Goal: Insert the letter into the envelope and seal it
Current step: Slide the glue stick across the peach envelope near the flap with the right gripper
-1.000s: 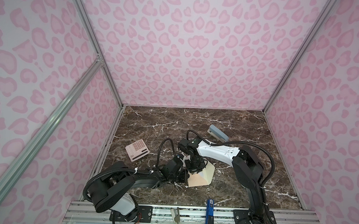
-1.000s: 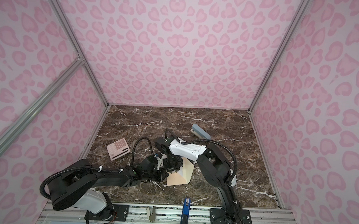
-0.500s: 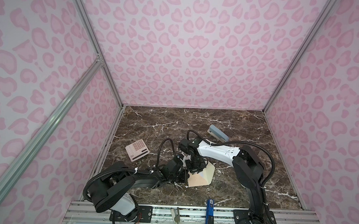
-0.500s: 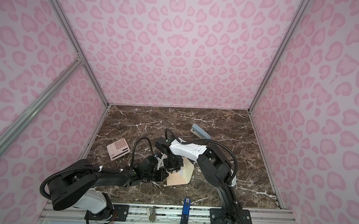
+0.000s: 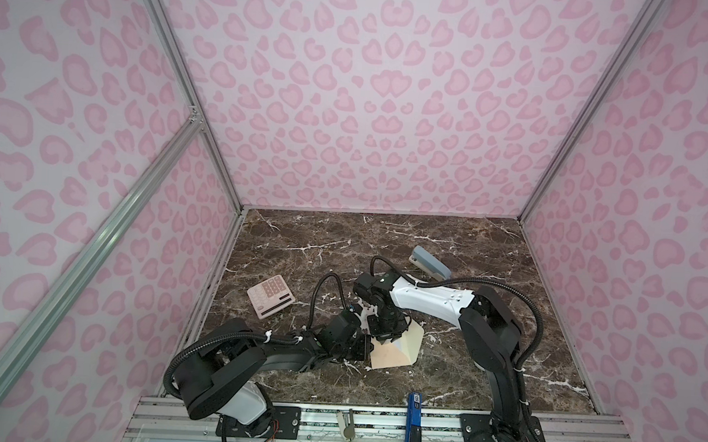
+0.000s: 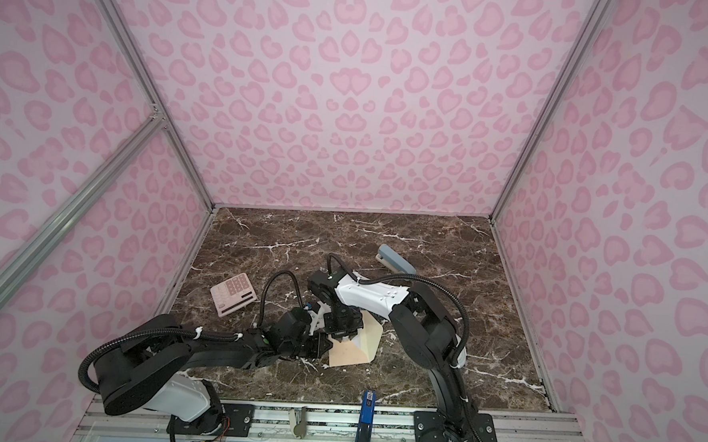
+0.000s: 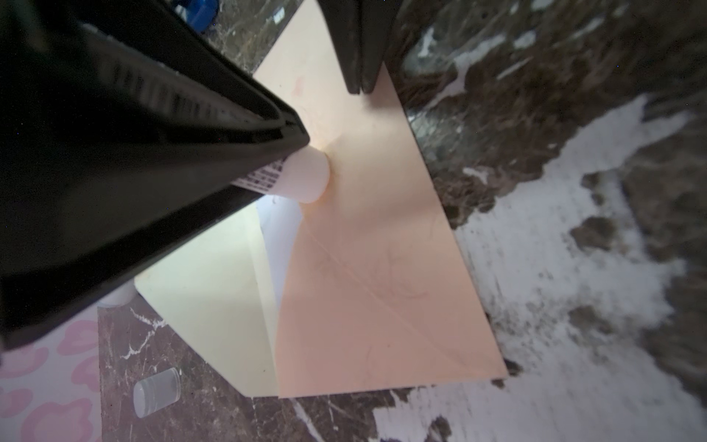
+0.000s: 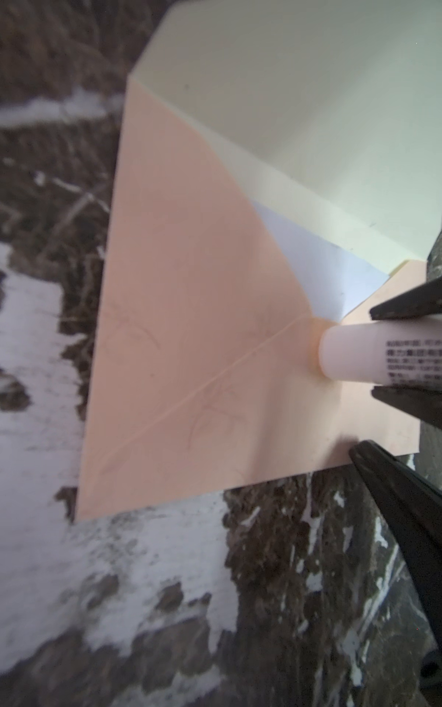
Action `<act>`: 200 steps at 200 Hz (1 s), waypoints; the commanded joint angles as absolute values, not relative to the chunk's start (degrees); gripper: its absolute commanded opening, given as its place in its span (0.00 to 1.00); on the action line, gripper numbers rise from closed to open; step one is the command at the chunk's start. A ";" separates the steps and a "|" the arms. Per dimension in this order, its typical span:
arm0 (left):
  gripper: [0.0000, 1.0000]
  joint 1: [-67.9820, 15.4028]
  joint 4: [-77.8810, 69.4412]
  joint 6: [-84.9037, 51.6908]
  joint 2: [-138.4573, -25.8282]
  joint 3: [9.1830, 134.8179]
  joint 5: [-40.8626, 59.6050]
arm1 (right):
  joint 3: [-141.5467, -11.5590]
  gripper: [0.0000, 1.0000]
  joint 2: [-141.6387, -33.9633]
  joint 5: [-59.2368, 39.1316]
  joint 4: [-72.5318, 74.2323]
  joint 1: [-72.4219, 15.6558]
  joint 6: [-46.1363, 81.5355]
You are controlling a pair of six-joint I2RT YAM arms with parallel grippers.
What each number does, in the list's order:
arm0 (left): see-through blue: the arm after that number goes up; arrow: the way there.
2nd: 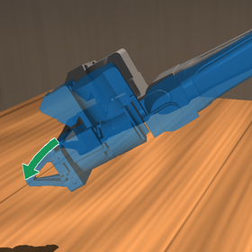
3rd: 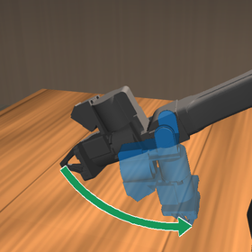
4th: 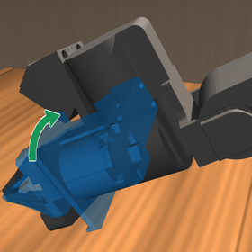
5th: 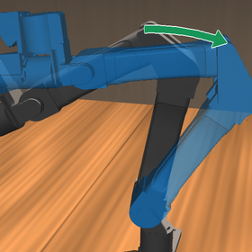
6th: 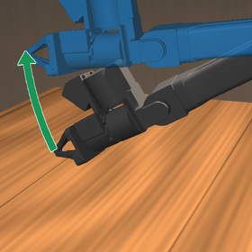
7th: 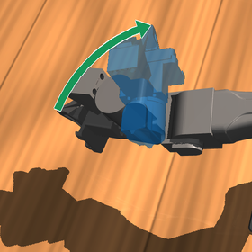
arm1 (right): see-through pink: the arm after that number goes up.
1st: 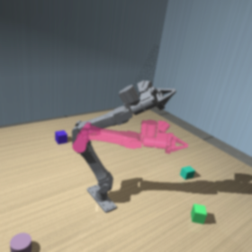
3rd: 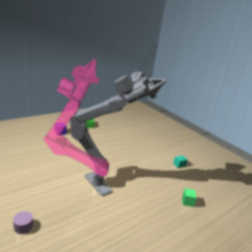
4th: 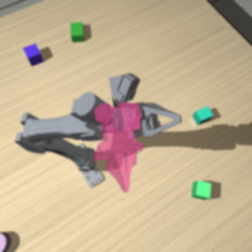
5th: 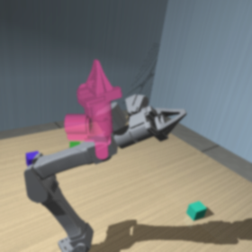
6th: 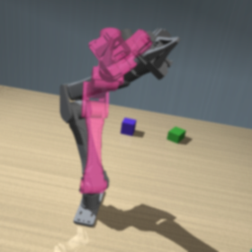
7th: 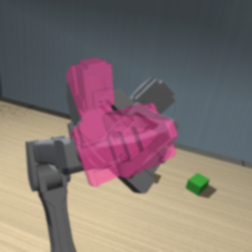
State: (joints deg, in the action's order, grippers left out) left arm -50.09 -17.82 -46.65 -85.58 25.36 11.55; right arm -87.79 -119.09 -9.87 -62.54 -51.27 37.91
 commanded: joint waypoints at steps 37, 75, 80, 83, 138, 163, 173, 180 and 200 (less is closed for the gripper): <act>0.04 -50.10 -13.97 -46.85 -85.71 24.93 11.46 | -86.76 0.01 -120.61 -4.20 -64.15 -51.06 37.90; 0.04 -50.14 -13.80 -46.83 -85.87 25.04 11.43 | -87.28 0.02 -117.53 -6.11 -64.07 -50.84 37.65; 0.04 -50.11 -13.80 -46.78 -85.95 25.07 11.45 | -87.43 0.02 -117.03 -6.53 -64.07 -50.72 37.64; 0.04 -50.06 -13.80 -46.84 -85.92 25.08 11.47 | -87.40 0.02 -116.83 -6.65 -64.12 -50.75 37.58; 0.04 -50.12 -12.81 -46.54 -86.00 25.58 11.18 | -85.61 0.01 -112.96 -11.48 -62.15 -49.04 36.90; 0.04 -50.10 -11.86 -46.15 -85.90 26.09 10.95 | -83.51 0.01 -111.93 -11.61 -61.94 -48.21 36.75; 0.04 -50.10 -11.76 -46.14 -85.78 26.15 10.90 | -83.24 0.01 -111.50 -11.64 -61.97 -47.93 36.67; 0.04 -50.10 -11.76 -46.14 -85.78 26.14 10.91 | -83.31 0.01 -111.21 -11.65 -62.03 -47.77 36.75; 0.04 -50.10 -11.64 -46.06 -85.93 26.44 11.05 | -83.58 0.01 -110.75 -11.61 -62.22 -47.64 36.81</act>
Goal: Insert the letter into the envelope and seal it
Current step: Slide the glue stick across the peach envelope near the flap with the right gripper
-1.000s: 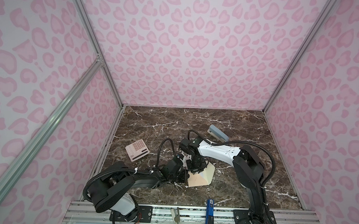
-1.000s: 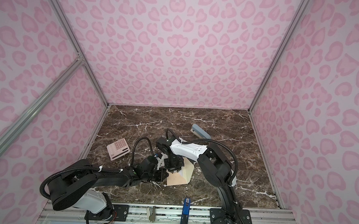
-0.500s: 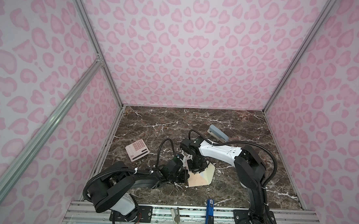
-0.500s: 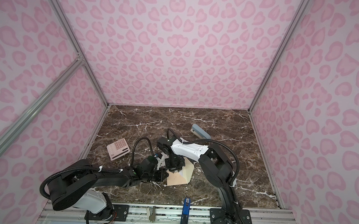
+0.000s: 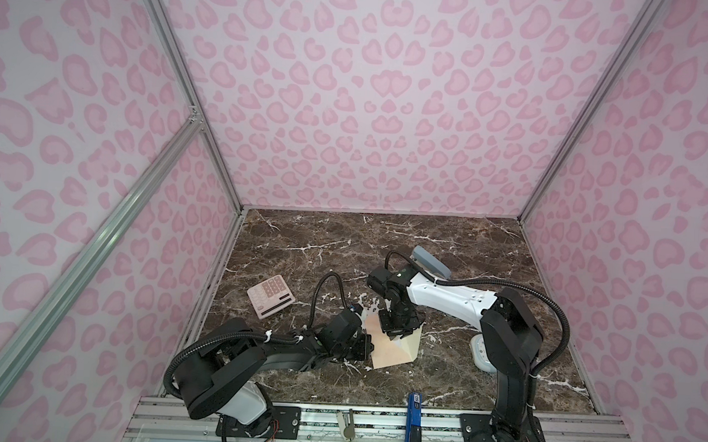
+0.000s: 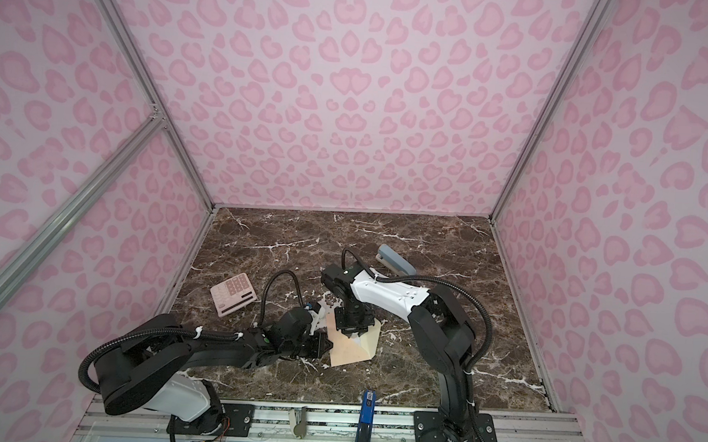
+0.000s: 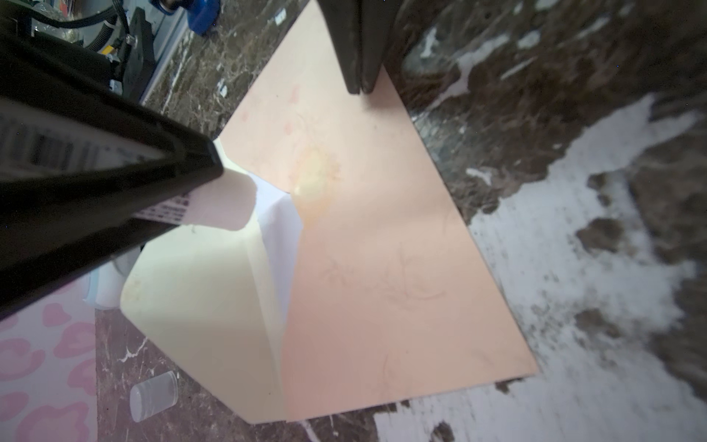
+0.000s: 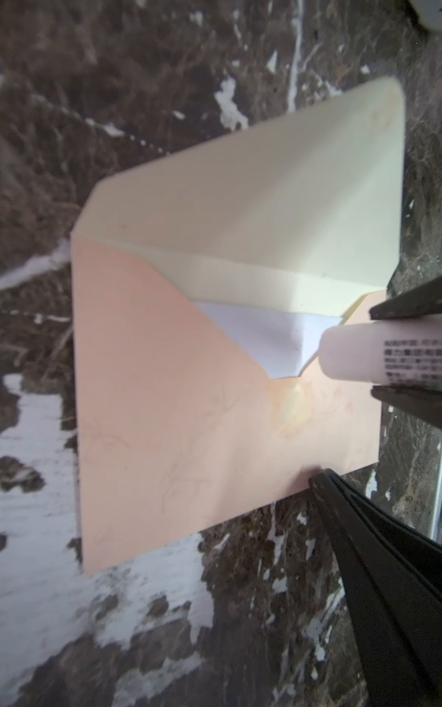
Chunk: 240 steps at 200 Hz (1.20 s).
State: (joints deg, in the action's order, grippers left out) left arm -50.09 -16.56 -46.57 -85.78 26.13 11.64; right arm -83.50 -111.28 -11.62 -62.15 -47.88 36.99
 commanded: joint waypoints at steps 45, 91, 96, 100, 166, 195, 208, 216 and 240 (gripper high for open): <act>0.04 -50.10 -11.58 -45.97 -86.05 27.02 11.23 | -85.99 0.02 -112.46 -12.17 -62.40 -48.53 36.90; 0.04 -50.12 -11.34 -45.73 -85.43 27.05 11.25 | -88.56 0.02 -115.53 -13.19 -61.97 -50.34 36.93; 0.04 -50.10 -11.25 -45.71 -85.34 27.02 11.25 | -88.83 0.02 -115.87 -13.19 -61.96 -50.38 36.95; 0.04 -50.10 -11.25 -45.70 -85.31 27.05 11.26 | -89.00 0.02 -116.03 -13.32 -61.96 -50.48 36.92; 0.04 -50.10 -11.25 -45.78 -84.72 26.63 11.07 | -89.14 0.02 -117.89 -13.09 -61.63 -50.55 36.80; 0.04 -50.10 -11.35 -45.85 -84.73 26.49 11.08 | -89.12 0.02 -118.29 -13.44 -61.26 -50.62 36.91; 0.04 -50.10 -11.57 -45.88 -84.91 26.45 11.09 | -89.21 0.02 -118.45 -13.52 -61.20 -50.78 36.93; 0.04 -50.10 -11.62 -45.88 -85.05 26.40 11.17 | -89.29 0.02 -118.64 -13.61 -61.17 -50.79 36.90; 0.04 -50.10 -11.99 -45.97 -85.17 26.21 11.17 | -89.21 0.02 -119.00 -13.46 -61.22 -50.97 36.91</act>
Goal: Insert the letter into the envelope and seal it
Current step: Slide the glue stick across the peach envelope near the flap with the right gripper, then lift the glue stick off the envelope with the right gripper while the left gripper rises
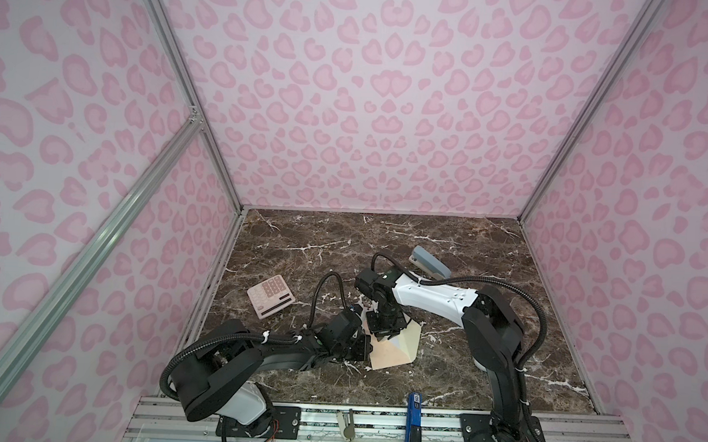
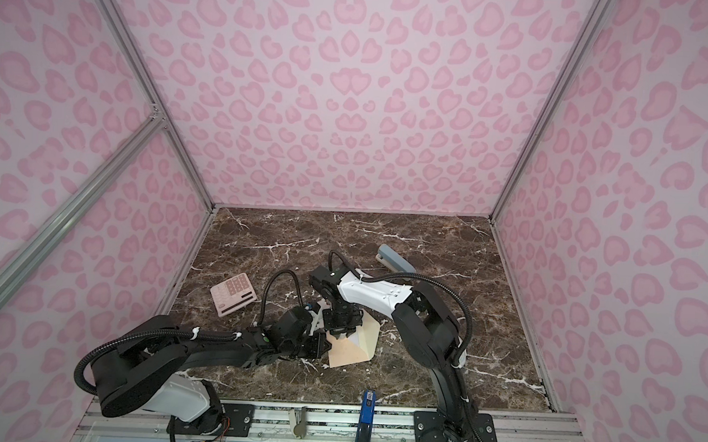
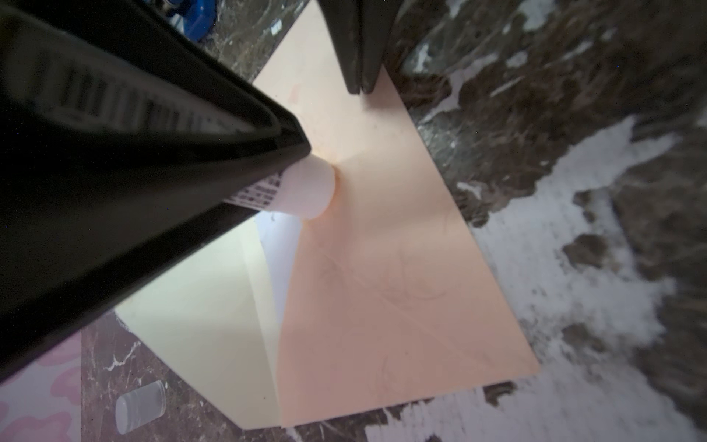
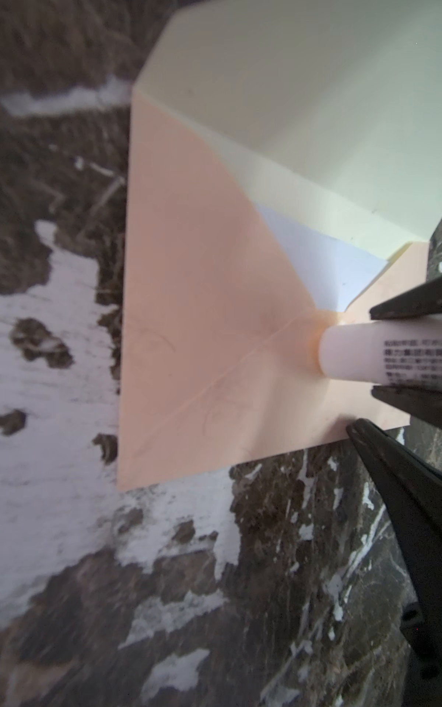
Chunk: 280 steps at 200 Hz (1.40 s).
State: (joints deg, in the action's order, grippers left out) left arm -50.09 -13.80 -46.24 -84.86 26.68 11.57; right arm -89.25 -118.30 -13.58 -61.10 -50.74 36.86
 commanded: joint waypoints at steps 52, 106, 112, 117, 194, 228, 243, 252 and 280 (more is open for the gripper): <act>0.04 -50.10 -12.45 -46.14 -85.30 25.84 11.16 | -89.38 0.02 -120.23 -11.01 -62.86 -51.06 36.66; 0.04 -50.10 -12.53 -46.23 -85.33 25.86 11.20 | -89.65 0.02 -120.76 -8.13 -64.32 -50.93 36.83; 0.04 -50.10 -12.55 -46.18 -85.30 25.80 11.21 | -89.65 0.02 -120.82 -7.84 -64.46 -50.89 36.83; 0.04 -50.10 -12.53 -46.19 -85.28 25.84 11.17 | -89.64 0.02 -120.83 -7.70 -64.51 -50.89 36.83; 0.04 -50.15 -12.63 -46.23 -85.40 25.75 11.17 | -89.60 0.01 -120.45 -7.11 -64.68 -50.63 36.65; 0.04 -50.10 -12.14 -46.31 -85.82 25.91 11.07 | -89.80 0.02 -117.69 -7.60 -64.07 -50.40 36.70; 0.04 -50.10 -11.93 -46.31 -86.24 26.05 11.07 | -89.70 0.01 -116.28 -7.82 -64.16 -49.95 36.50; 0.04 -50.10 -11.86 -46.32 -86.37 26.04 11.08 | -89.33 0.02 -115.31 -8.17 -64.00 -49.45 36.47; 0.04 -49.86 -11.25 -45.89 -86.50 26.29 10.95 | -87.70 0.01 -112.24 -8.59 -63.56 -48.02 36.13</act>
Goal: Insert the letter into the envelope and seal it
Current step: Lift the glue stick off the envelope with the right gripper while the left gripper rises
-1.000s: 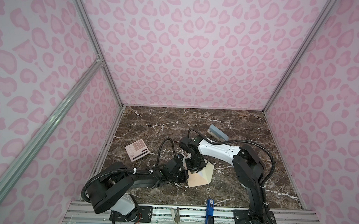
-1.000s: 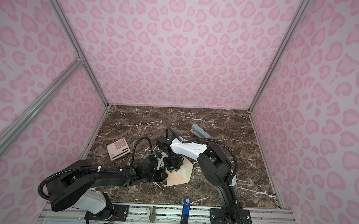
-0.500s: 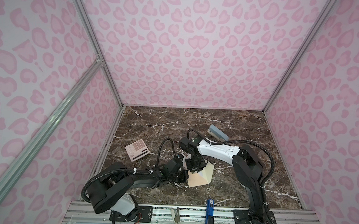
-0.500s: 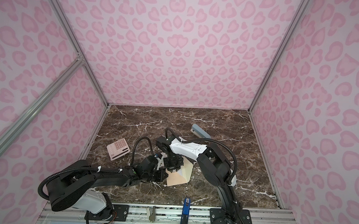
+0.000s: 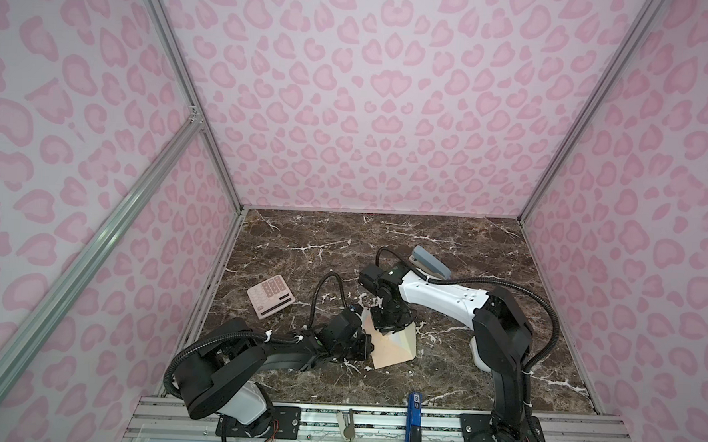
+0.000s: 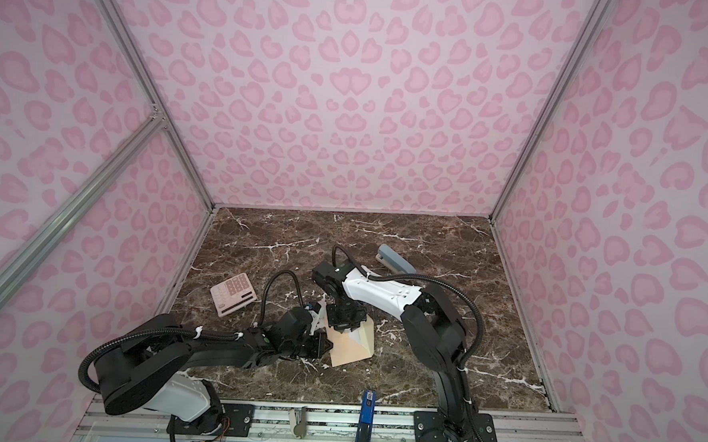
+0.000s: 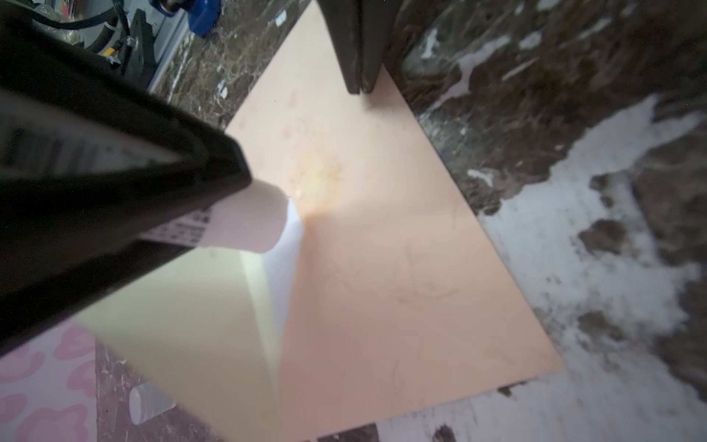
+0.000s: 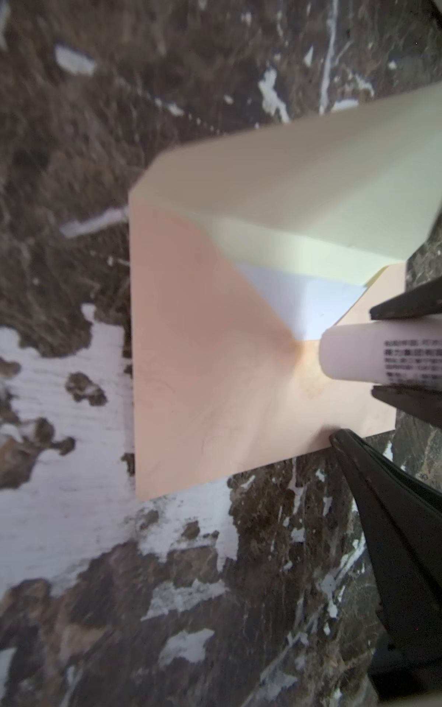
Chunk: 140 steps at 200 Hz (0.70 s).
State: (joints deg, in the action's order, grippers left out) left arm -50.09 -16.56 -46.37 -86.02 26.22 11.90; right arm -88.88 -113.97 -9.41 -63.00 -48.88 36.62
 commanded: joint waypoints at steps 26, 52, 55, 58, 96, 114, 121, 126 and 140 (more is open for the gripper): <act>0.04 -49.57 -10.00 -45.37 -86.01 26.73 10.96 | -86.32 0.02 -109.45 -8.96 -63.03 -46.65 35.78; 0.04 -49.41 -8.15 -44.76 -85.42 27.64 10.81 | -83.80 0.02 -105.41 -10.48 -60.80 -45.06 35.12; 0.04 -49.36 -8.09 -44.66 -85.25 27.82 10.81 | -83.31 0.01 -104.91 -10.80 -60.29 -44.90 35.03; 0.04 -49.37 -7.80 -44.47 -85.17 27.90 10.74 | -82.92 0.01 -104.26 -11.13 -59.77 -44.72 34.91; 0.04 -47.55 -3.47 -41.53 -82.74 30.85 10.64 | -78.97 0.02 -96.52 -15.39 -52.42 -42.37 34.02; 0.04 -45.45 -0.21 -39.22 -81.54 33.05 10.63 | -77.66 0.02 -92.98 -15.82 -49.26 -41.67 33.69; 0.04 -44.53 0.97 -38.35 -81.19 33.91 10.70 | -77.07 0.03 -91.52 -15.74 -48.17 -41.52 33.53; 0.04 -43.89 1.84 -37.73 -80.82 34.63 10.72 | -76.79 0.03 -90.66 -15.79 -47.11 -41.35 33.34; 0.06 -42.45 4.10 -36.21 -79.41 36.55 10.70 | -75.57 0.02 -87.58 -15.60 -44.35 -41.07 33.00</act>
State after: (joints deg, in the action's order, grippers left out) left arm -44.23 -1.63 -40.32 -81.21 33.82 11.07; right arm -77.10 -90.94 -15.05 -50.94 -41.45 34.26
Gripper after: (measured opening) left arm 0.049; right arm 0.250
